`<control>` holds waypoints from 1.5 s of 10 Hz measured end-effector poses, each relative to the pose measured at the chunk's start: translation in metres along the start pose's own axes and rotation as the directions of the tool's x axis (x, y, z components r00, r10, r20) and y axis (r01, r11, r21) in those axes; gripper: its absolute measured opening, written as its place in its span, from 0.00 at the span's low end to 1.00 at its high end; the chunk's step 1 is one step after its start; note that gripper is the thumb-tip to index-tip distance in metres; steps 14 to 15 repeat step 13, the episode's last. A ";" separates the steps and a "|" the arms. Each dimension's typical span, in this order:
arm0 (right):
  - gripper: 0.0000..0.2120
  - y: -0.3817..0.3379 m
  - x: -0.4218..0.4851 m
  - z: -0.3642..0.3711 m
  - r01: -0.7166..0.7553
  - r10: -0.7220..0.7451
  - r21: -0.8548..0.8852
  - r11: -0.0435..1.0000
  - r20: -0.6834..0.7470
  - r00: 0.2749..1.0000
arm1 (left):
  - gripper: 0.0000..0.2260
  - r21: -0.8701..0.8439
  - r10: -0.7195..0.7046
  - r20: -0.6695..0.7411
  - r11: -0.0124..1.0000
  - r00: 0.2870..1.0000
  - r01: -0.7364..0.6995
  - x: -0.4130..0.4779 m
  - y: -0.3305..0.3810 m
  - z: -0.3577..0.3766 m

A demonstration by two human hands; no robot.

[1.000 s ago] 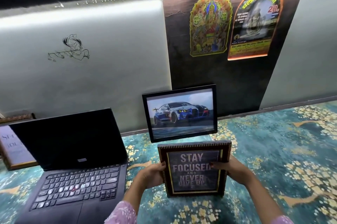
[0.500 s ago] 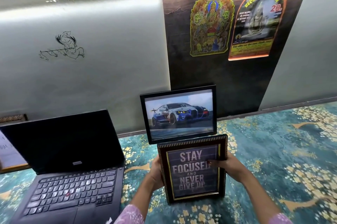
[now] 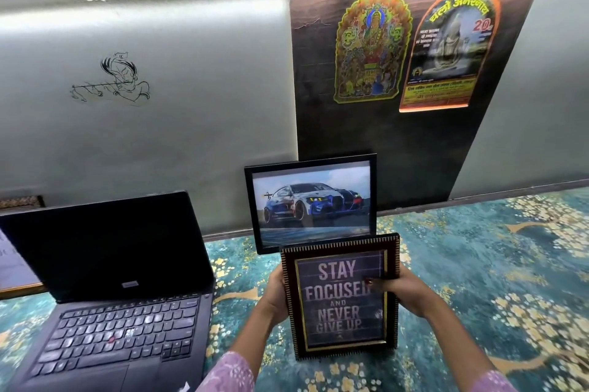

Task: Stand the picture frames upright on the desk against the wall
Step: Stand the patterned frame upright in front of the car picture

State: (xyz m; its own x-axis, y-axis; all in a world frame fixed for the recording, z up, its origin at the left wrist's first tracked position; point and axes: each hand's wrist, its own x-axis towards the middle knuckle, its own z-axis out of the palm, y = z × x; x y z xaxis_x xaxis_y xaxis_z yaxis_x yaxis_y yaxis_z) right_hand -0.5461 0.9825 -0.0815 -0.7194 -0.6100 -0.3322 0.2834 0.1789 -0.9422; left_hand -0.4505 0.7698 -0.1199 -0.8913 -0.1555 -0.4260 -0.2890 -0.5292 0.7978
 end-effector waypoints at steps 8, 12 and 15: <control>0.07 0.021 -0.027 0.008 -0.033 0.020 -0.093 0.995 -0.133 0.991 | 0.50 0.373 -0.032 -0.248 0.919 0.968 0.126 0.003 -0.074 -0.041; 0.13 0.034 -0.029 0.016 0.012 -0.032 -0.077 0.997 -0.263 0.964 | 0.10 0.348 0.114 -0.269 0.937 0.956 -0.014 -0.064 -0.032 0.026; 0.15 0.035 -0.041 0.022 0.065 -0.081 -0.056 0.996 -0.349 0.934 | 0.08 0.314 0.176 -0.306 0.946 0.936 -0.075 -0.072 -0.035 0.021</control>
